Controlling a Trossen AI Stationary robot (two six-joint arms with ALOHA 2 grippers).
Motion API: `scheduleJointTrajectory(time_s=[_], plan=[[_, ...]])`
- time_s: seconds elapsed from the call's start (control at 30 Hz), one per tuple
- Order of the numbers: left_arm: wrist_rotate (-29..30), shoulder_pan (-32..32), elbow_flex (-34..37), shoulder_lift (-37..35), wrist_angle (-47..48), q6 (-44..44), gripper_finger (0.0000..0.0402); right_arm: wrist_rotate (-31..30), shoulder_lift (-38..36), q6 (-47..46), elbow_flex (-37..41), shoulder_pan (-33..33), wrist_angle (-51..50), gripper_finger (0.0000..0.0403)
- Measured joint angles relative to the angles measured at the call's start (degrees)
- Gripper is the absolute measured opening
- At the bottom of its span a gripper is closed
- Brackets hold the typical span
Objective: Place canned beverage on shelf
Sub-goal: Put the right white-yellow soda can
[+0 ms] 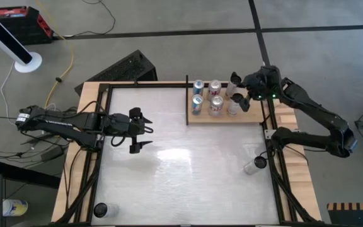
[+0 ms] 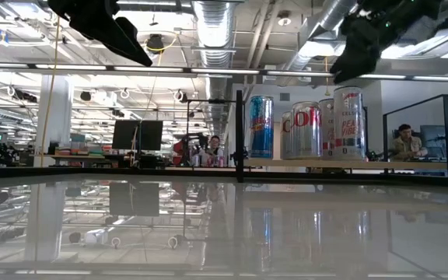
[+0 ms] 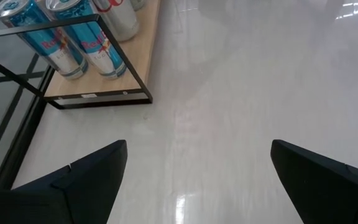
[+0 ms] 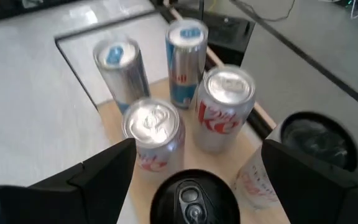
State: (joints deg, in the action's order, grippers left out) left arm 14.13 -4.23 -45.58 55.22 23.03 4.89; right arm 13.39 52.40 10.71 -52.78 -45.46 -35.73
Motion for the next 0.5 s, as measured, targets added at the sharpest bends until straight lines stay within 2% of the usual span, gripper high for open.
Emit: scheduleJointTrajectory(time_s=[0.17,0.37,0.5], plan=[[0.0,0.0,0.0,0.0,0.4,0.0,0.0382,0.0,0.0,-1.2,-5.0,2.6,-8.2,0.0369],[0.0,0.0,0.0,0.0,0.3,1.3,0.0382,0.1,-1.5,-7.2,-6.3,12.6,-15.7,0.0351],[-0.1,0.3,0.0,0.0,-0.8,2.8,0.0382,-5.6,-2.8,-12.1,-4.5,20.6,-17.3,0.0315]])
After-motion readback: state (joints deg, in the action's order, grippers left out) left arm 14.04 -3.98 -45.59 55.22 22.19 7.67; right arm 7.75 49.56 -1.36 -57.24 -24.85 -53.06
